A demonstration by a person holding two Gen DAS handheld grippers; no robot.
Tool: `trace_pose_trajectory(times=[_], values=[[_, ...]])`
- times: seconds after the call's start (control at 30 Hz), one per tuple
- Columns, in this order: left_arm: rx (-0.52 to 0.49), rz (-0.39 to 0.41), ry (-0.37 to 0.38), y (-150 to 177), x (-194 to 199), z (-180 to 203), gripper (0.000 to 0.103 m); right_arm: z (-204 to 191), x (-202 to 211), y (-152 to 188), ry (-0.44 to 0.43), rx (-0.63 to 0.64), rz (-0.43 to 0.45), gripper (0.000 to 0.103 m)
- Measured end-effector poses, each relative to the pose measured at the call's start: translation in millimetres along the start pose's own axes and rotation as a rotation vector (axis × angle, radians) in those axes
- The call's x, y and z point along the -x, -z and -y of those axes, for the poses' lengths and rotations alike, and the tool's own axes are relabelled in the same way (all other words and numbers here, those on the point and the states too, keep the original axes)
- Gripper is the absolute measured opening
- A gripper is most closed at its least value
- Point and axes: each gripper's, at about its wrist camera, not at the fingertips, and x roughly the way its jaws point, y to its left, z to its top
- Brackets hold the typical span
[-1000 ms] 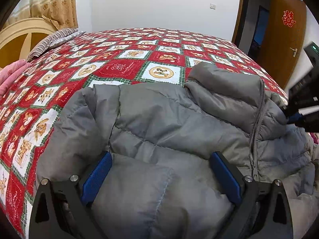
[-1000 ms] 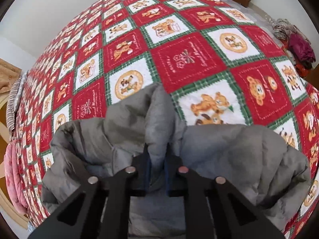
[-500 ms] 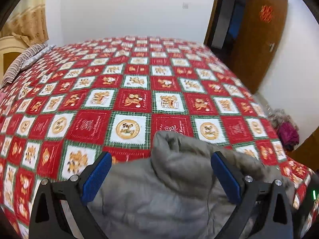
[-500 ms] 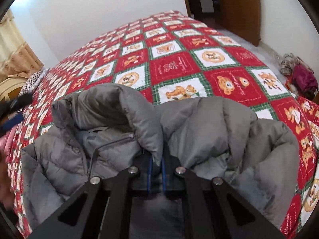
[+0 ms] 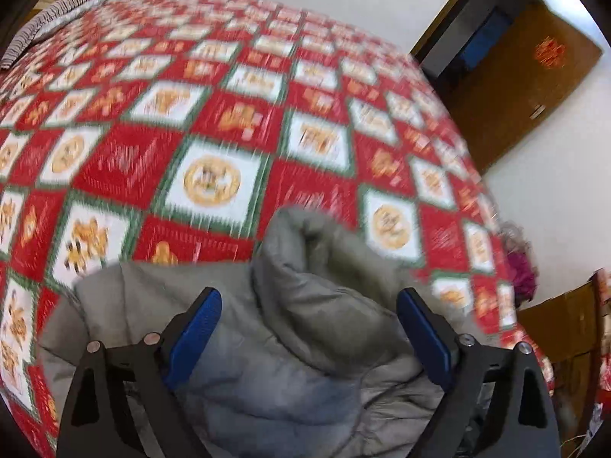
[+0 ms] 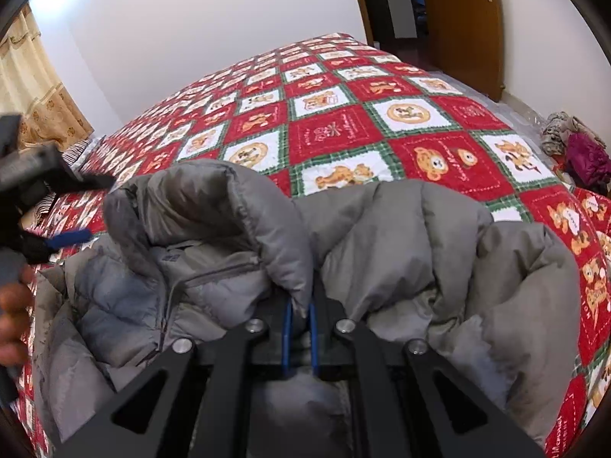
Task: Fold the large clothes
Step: 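Lift the hem with both grippers and fold it toward the collar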
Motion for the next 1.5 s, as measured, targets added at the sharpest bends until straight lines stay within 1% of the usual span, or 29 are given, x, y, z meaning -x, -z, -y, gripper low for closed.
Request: trace_pose_trajectory(times=[0.03, 0.1, 0.17, 0.23, 0.33, 0.37, 0.4, 0.43, 0.47, 0.5, 0.57, 0.67, 0.77, 0.9, 0.93, 1.0, 1.03, 1.1, 1.17, 1.2, 1.23, 1.27, 1.3, 1.33, 1.37, 1.4, 1.43, 1.47, 1.5], values=[[-0.012, 0.016, 0.003, -1.7, 4.0, 3.5, 0.093, 0.5, 0.1, 0.1, -0.003, -0.003, 0.003, 0.008], [-0.065, 0.021, -0.036, -6.0, 4.5, 16.6, 0.093, 0.6, -0.2, 0.4, -0.001, 0.000, 0.006, 0.008], [-0.105, -0.007, -0.084, -6.9, -9.6, 26.0, 0.093, -0.7, 1.6, 2.0, 0.007, 0.010, 0.016, 0.008], [-0.113, -0.061, -0.132, -4.1, -28.0, 27.3, 0.093, -1.8, 3.9, 4.2, 0.011, 0.018, 0.025, 0.008], [-0.120, -0.121, -0.144, 7.4, -43.7, 22.7, 0.093, -2.2, 5.8, 6.2, 0.013, 0.026, 0.036, 0.008], [-0.120, -0.122, -0.157, 11.8, -44.9, 19.7, 0.089, -2.3, 5.6, 6.2, 0.012, 0.026, 0.036, 0.008], [-0.112, -0.101, -0.142, 14.4, -40.4, 15.6, 0.064, -1.2, 5.2, 5.8, 0.007, 0.021, 0.036, 0.008], [-0.108, -0.090, -0.118, 16.2, -36.9, 12.3, 0.049, 0.7, 5.3, 5.9, -0.001, 0.012, 0.035, 0.008], [-0.092, -0.089, -0.073, 18.8, -29.9, 4.2, 0.029, 3.3, 5.3, 5.6, -0.014, -0.001, 0.034, 0.008], [-0.078, -0.088, -0.048, 21.2, -23.7, -2.4, 0.019, 6.7, 5.4, 5.5, -0.030, -0.019, 0.029, 0.008], [-0.081, -0.079, -0.028, 28.2, -14.9, -10.3, 0.012, 11.4, 6.7, 3.6, -0.053, -0.044, 0.008, 0.008], [-0.138, -0.048, -0.053, 48.9, 2.3, -20.7, 0.012, 15.7, 20.0, -1.0, -0.054, -0.048, -0.006, 0.008], [-0.156, -0.029, -0.054, 67.1, 10.5, -32.5, 0.011, 20.0, 25.6, 0.4, -0.045, -0.044, -0.013, 0.008], [-0.151, 0.011, -0.107, 95.1, 1.4, -52.5, 0.011, 17.6, 16.6, 12.0, -0.023, -0.003, -0.034, 0.007], [-0.161, 0.040, -0.115, 103.8, -3.9, -54.2, 0.011, 15.3, 11.9, 14.6, -0.017, 0.011, -0.040, 0.007], [-0.225, 0.119, -0.177, 115.7, -8.7, -45.0, 0.012, 13.2, 3.2, 15.4, -0.013, 0.022, -0.051, 0.007], [-0.269, 0.147, -0.236, 120.1, -10.8, -34.9, 0.012, 12.7, 0.0, 13.0, -0.010, 0.025, -0.056, 0.008], [-0.291, 0.159, -0.270, 122.5, -11.4, -29.4, 0.011, 17.2, -1.4, 3.6, -0.033, 0.007, -0.072, 0.011], [-0.280, 0.165, -0.246, 123.0, -9.2, -35.8, 0.011, 30.6, 11.7, -4.9, -0.093, -0.059, -0.056, 0.017], [-0.271, 0.165, -0.231, 122.4, -8.3, -39.2, 0.011, 36.0, 21.6, -5.4, -0.117, -0.083, -0.025, 0.029], [-0.257, 0.165, -0.214, 121.3, -7.9, -43.2, 0.011, 44.6, 43.0, -5.4, -0.136, -0.113, 0.054, 0.045], [-0.250, 0.164, -0.204, 121.0, -7.7, -45.6, 0.011, 48.0, 57.4, -4.1, -0.118, -0.121, 0.112, 0.052], [-0.247, 0.164, -0.201, 120.8, -7.9, -46.0, 0.011, 49.7, 73.6, -1.5, -0.072, -0.116, 0.177, 0.054], [-0.248, 0.167, -0.201, 121.0, -7.9, -46.4, 0.011, 47.6, 85.0, 0.1, -0.031, -0.092, 0.219, 0.051], [-0.249, 0.170, -0.203, 120.5, -9.3, -45.4, 0.011, 43.6, 89.2, 0.0, -0.017, -0.067, 0.228, 0.045], [-0.250, 0.172, -0.206, 120.3, -9.8, -44.4, 0.011, 35.7, 90.2, -2.5, -0.040, -0.030, 0.216, 0.018], [-0.251, 0.174, -0.210, 121.8, -10.6, -42.5, 0.011, 27.2, 87.0, -6.7, -0.074, -0.005, 0.190, 0.007], [-0.255, 0.176, -0.215, 121.7, -11.1, -41.8, 0.011, 17.7, 83.2, -12.1, -0.108, 0.010, 0.175, 0.010], [-0.258, 0.177, -0.218, 123.3, -10.1, -41.8, 0.011, 10.8, 80.4, -16.5, -0.123, 0.015, 0.172, 0.010]])
